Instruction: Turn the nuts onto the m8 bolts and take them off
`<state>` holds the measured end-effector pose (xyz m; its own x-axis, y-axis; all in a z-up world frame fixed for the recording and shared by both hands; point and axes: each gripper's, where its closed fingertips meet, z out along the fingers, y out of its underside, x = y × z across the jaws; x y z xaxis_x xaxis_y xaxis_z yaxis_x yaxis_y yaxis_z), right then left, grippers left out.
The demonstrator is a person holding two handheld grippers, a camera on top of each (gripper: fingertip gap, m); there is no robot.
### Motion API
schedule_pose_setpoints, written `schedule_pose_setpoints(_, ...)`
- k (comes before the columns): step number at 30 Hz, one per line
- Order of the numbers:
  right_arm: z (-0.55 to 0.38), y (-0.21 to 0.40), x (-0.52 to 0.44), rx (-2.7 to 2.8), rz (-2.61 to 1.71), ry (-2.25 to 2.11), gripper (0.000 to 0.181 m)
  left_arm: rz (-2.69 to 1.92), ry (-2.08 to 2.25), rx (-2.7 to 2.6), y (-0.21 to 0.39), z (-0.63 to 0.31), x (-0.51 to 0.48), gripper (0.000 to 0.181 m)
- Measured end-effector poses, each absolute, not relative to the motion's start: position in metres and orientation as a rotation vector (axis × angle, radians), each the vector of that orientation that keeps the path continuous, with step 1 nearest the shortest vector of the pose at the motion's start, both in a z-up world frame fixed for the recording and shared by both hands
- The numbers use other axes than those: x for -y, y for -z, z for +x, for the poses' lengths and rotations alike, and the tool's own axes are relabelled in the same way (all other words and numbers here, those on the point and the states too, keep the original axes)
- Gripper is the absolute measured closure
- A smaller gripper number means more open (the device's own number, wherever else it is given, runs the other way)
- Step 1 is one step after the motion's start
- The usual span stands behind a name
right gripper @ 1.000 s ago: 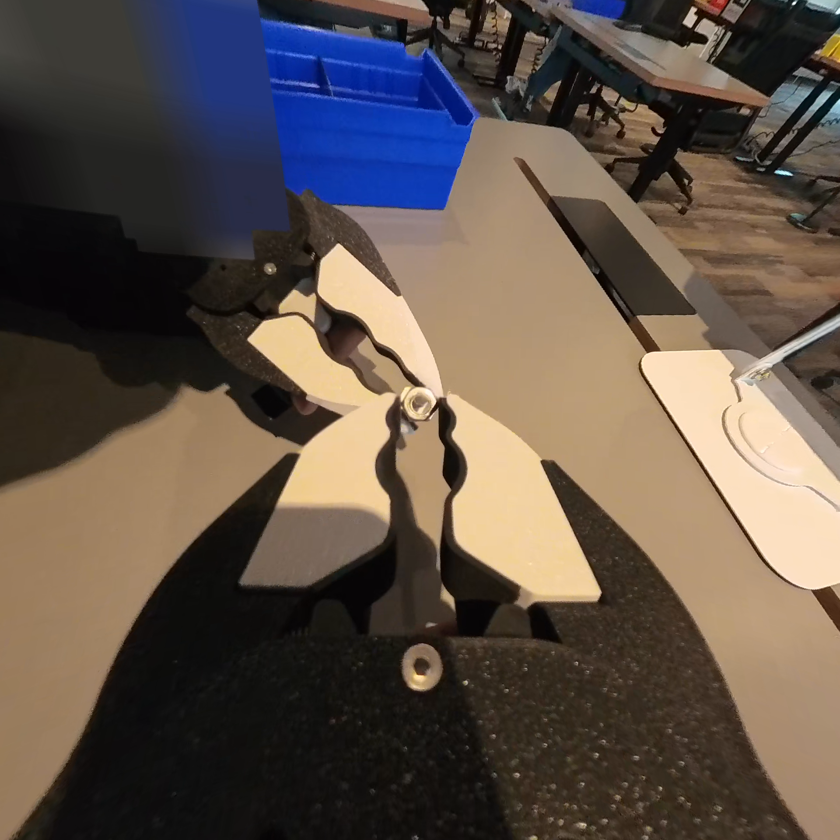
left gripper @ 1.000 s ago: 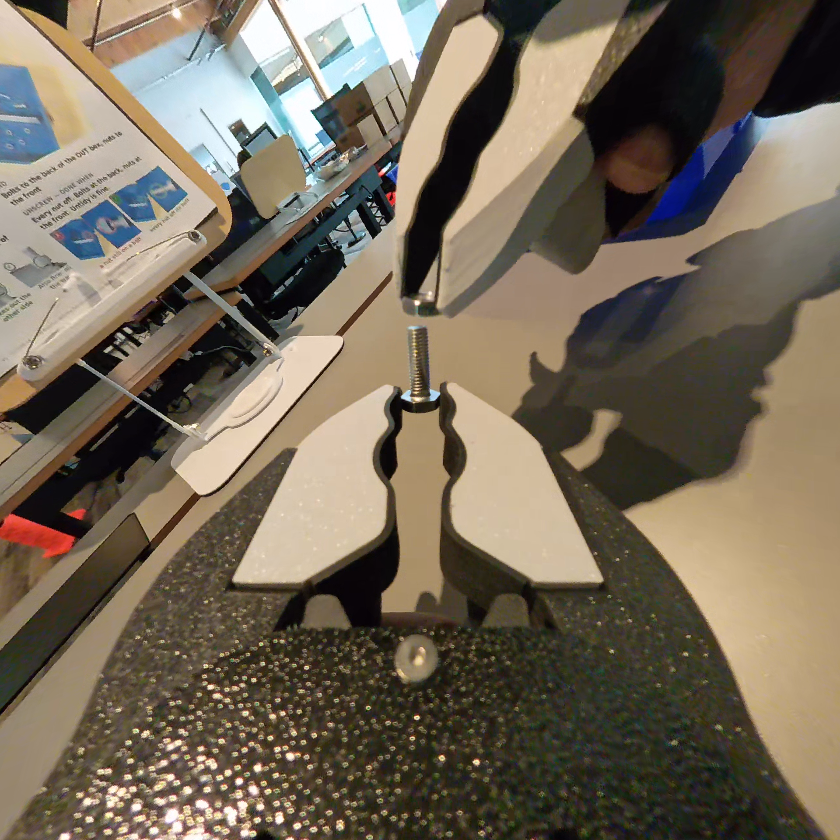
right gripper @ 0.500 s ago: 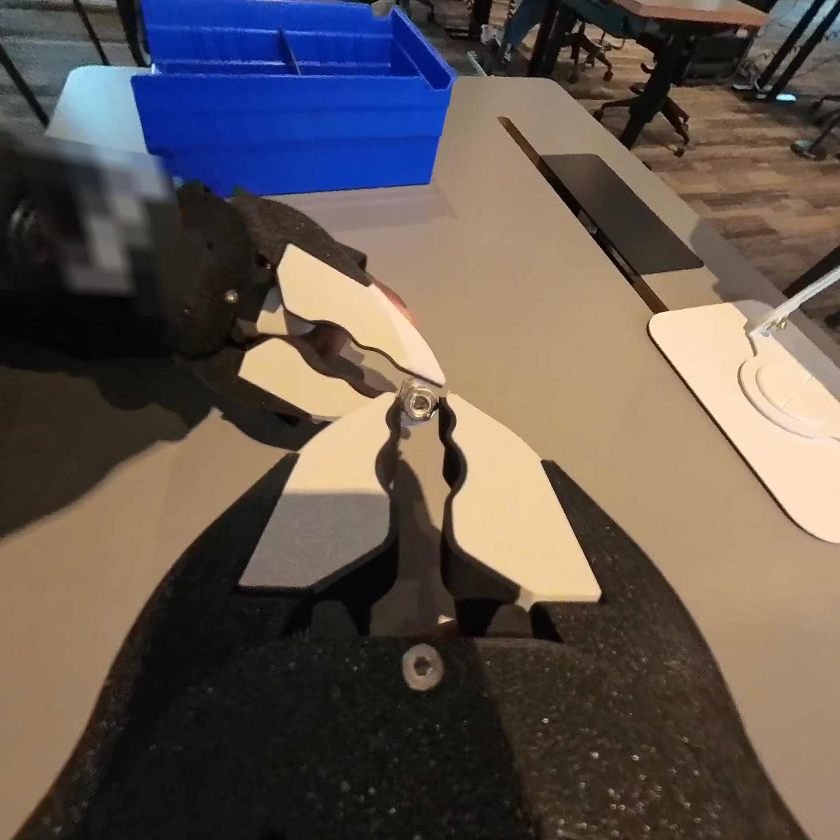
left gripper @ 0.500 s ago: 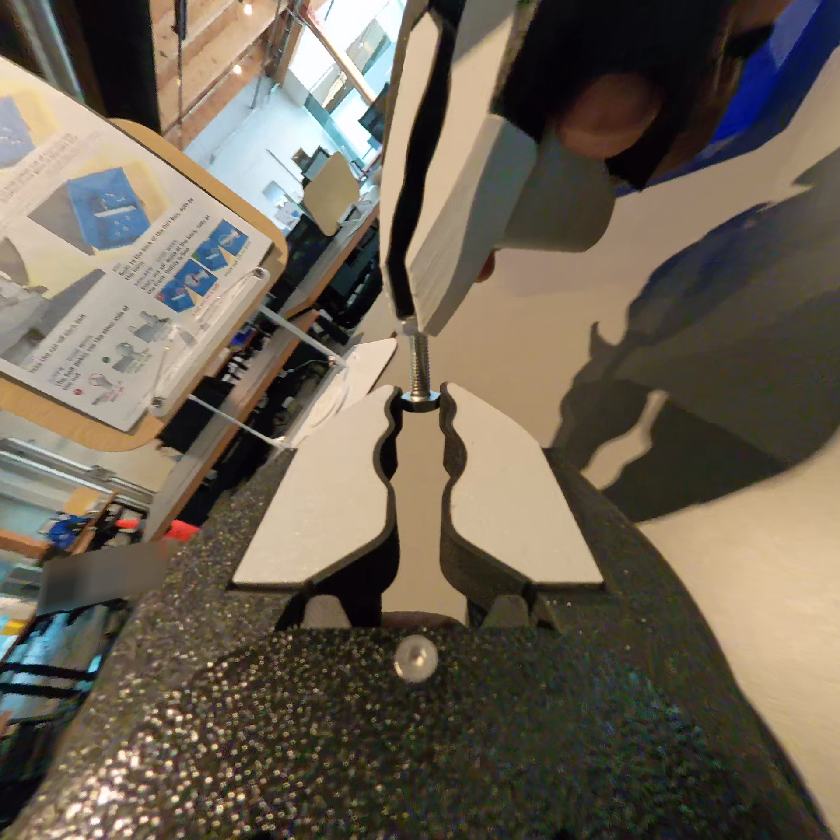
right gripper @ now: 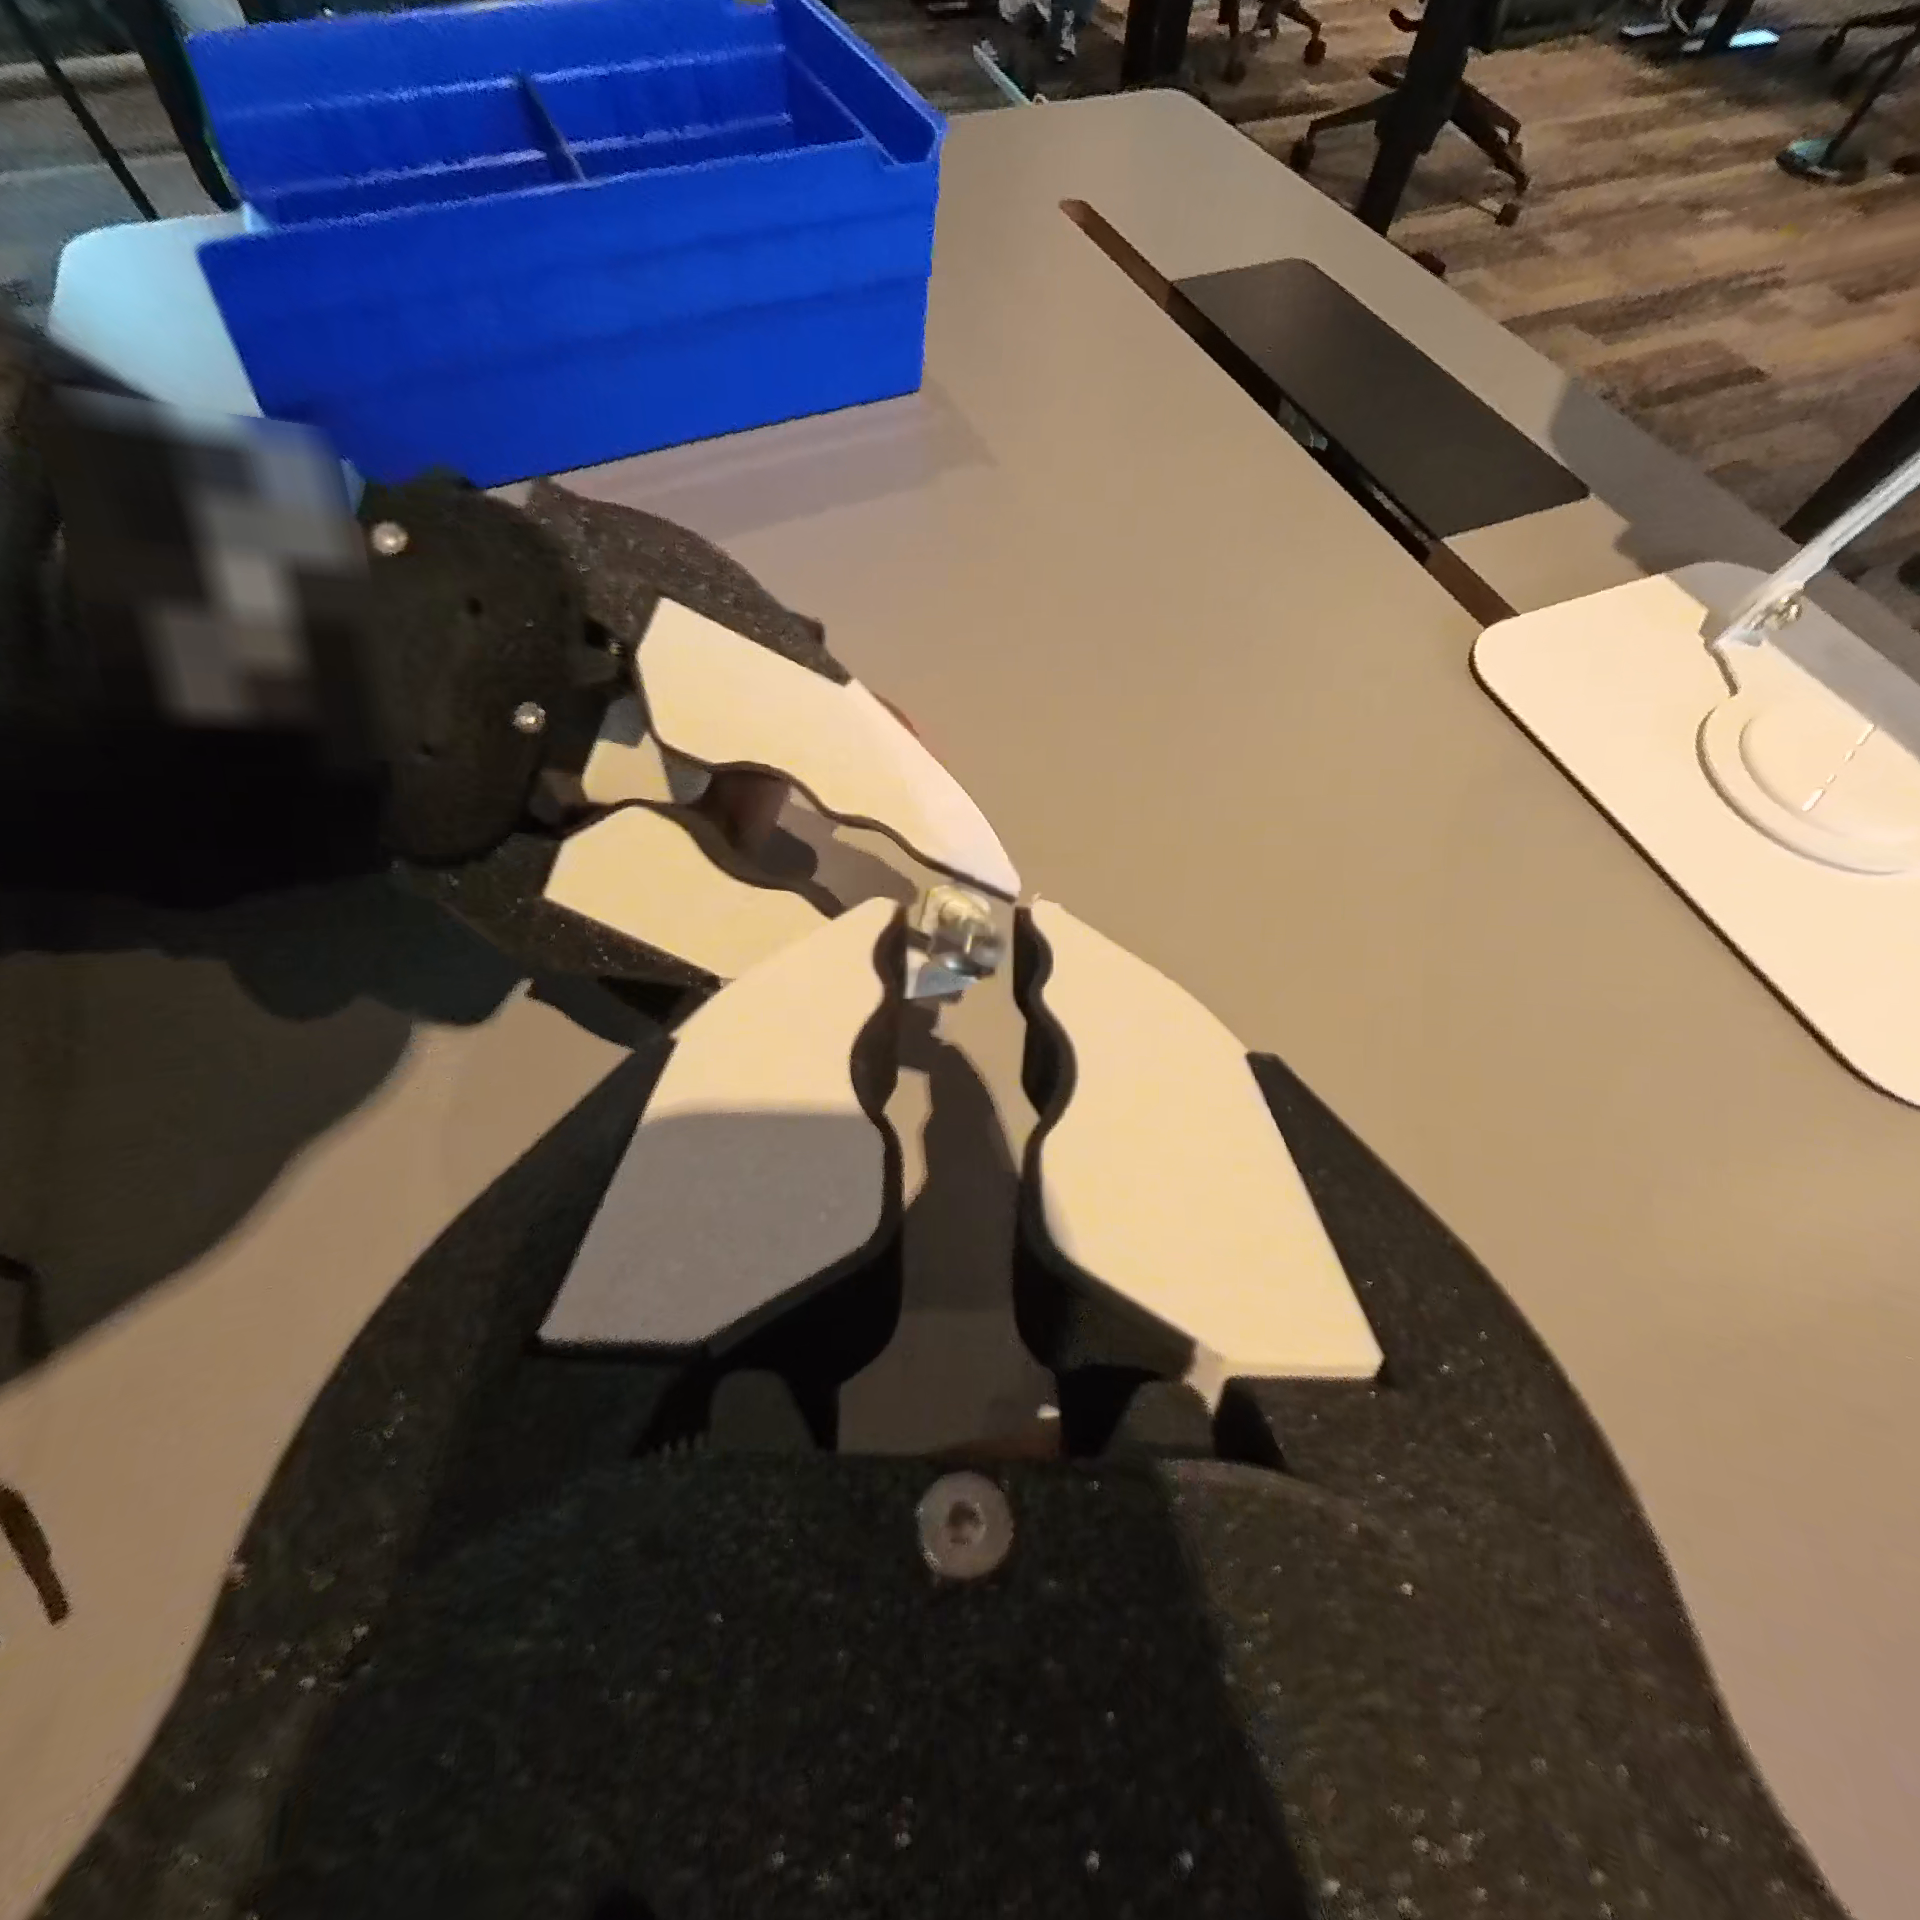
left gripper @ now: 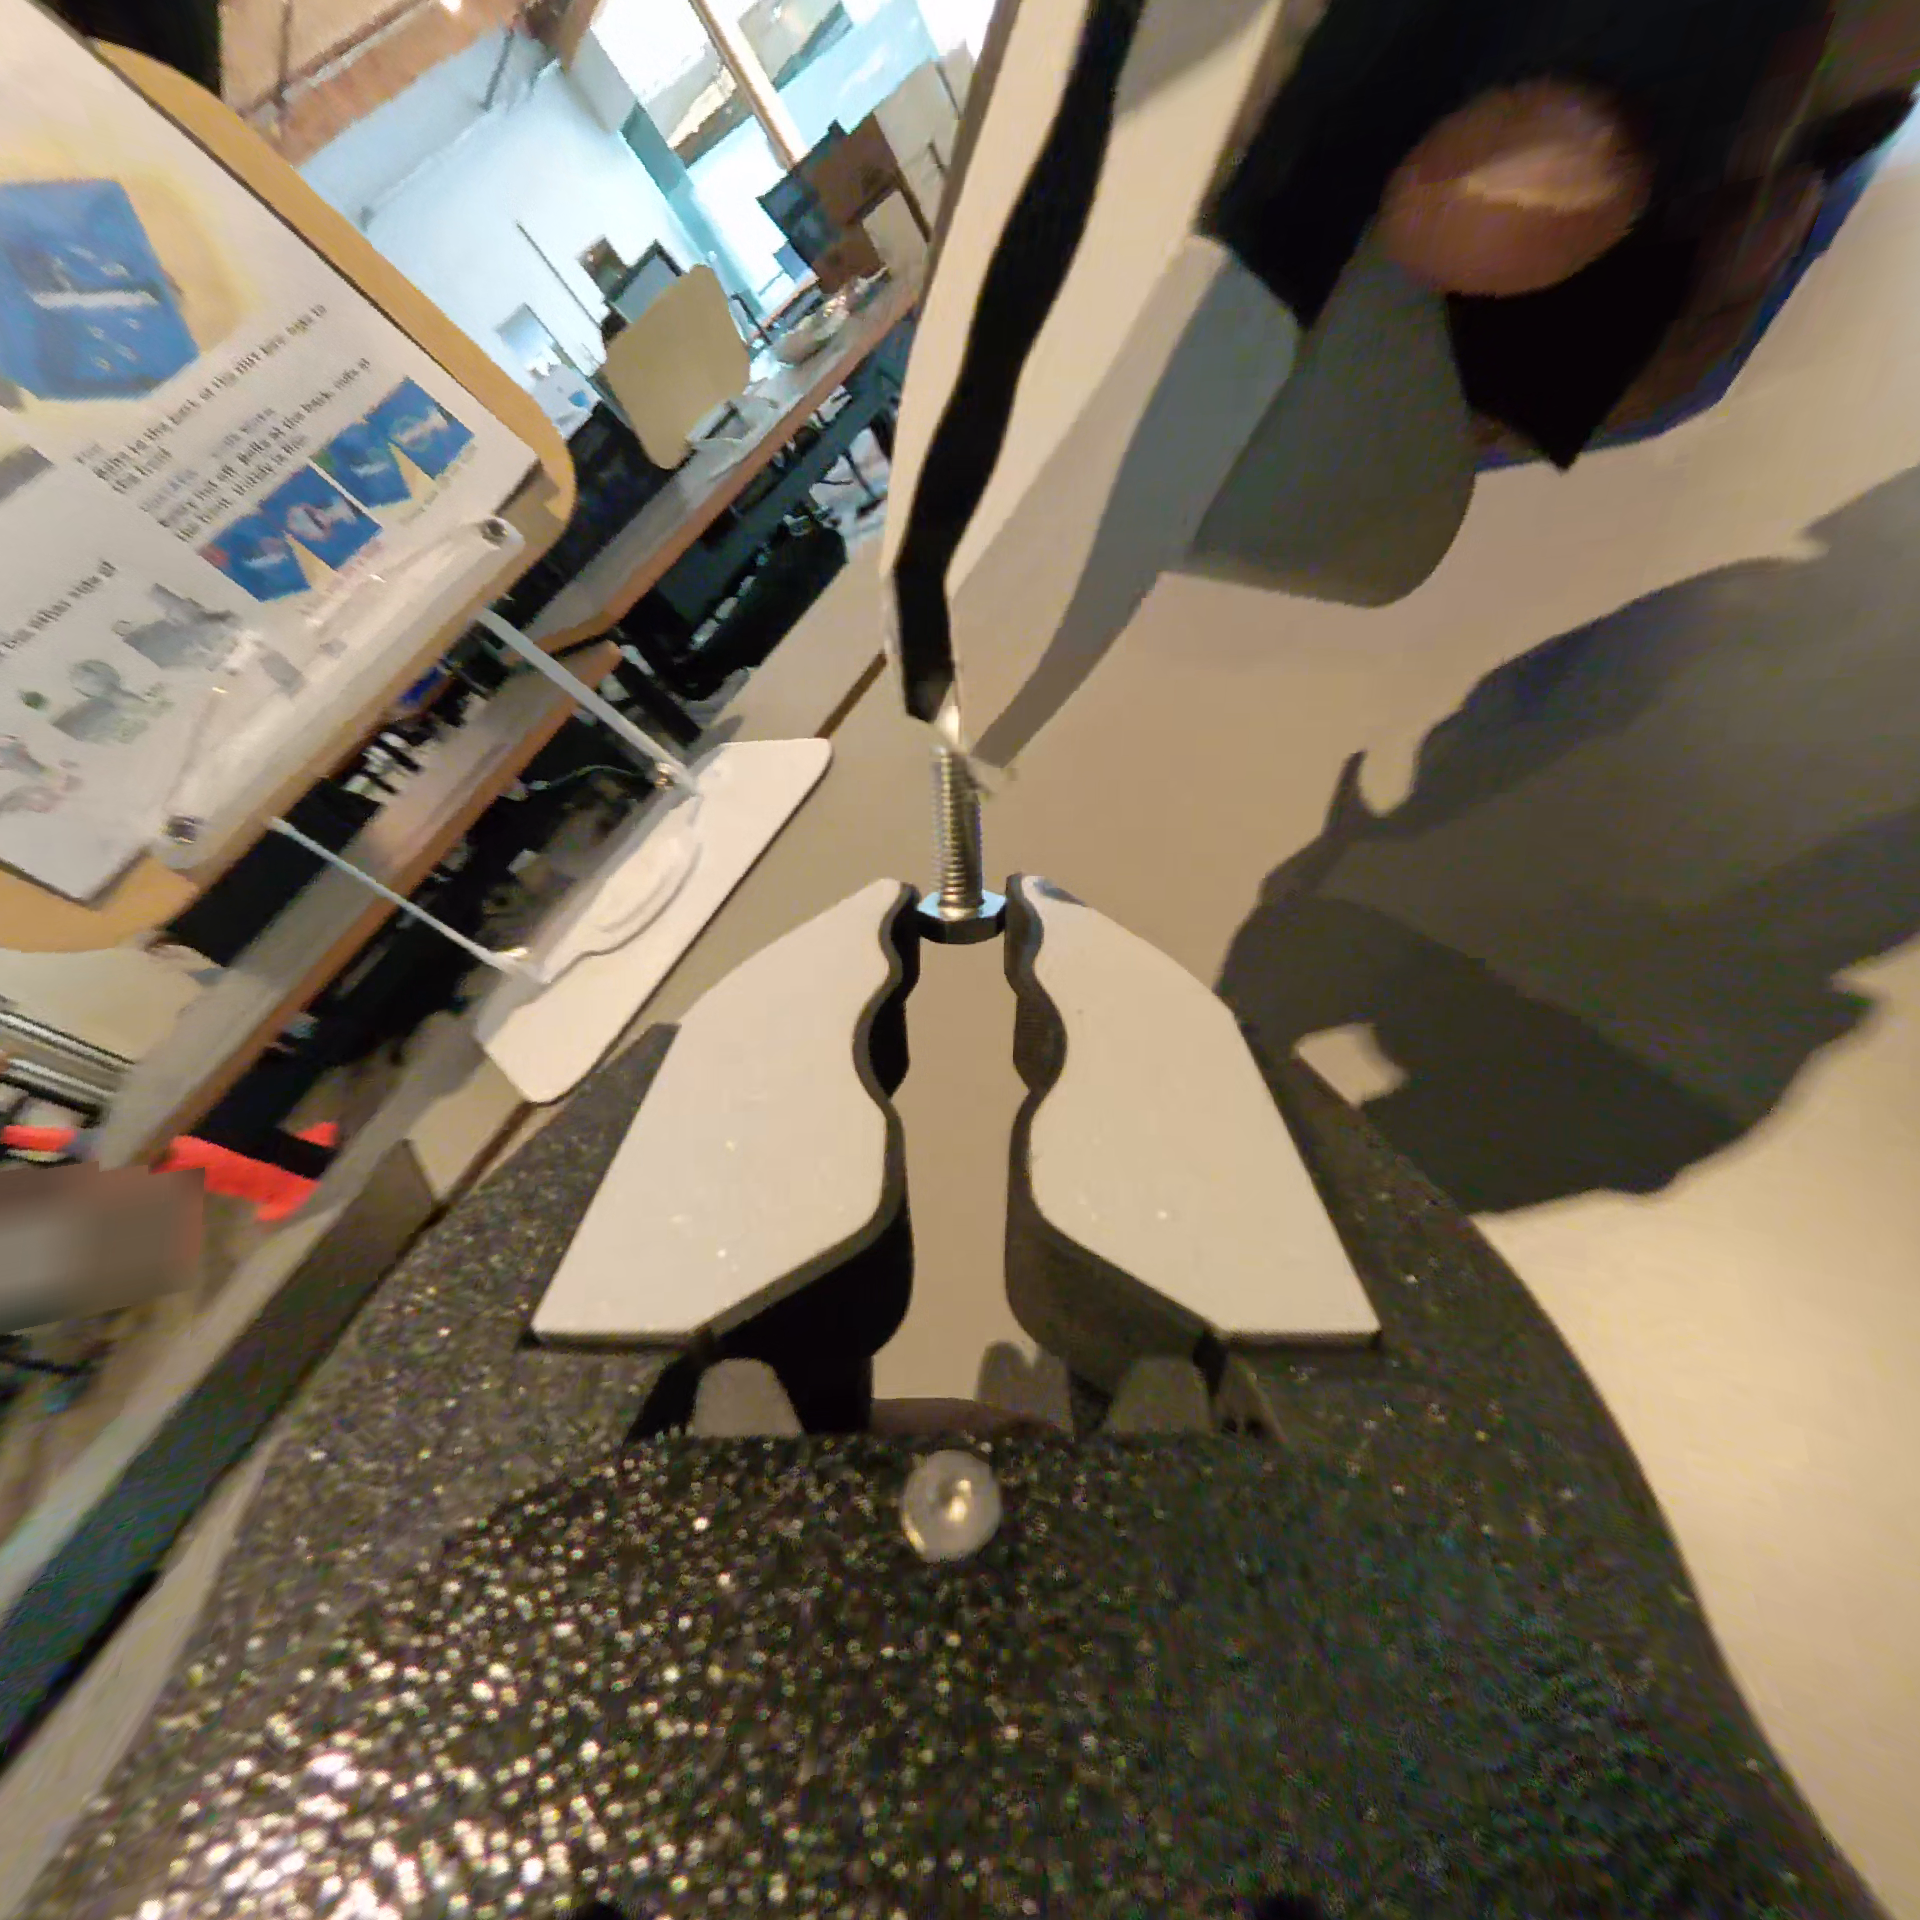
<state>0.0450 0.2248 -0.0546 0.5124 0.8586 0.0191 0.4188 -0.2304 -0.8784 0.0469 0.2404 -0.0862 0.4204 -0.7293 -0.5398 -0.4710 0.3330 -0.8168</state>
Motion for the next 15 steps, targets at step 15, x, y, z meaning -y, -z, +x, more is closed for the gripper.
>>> schedule_pose_setpoints(15, 0.120, 0.094, -0.260, 0.940, -2.086, -0.353, 0.171, -1.417, 0.336, -1.201, 0.099, 0.038, -0.249, 0.166)
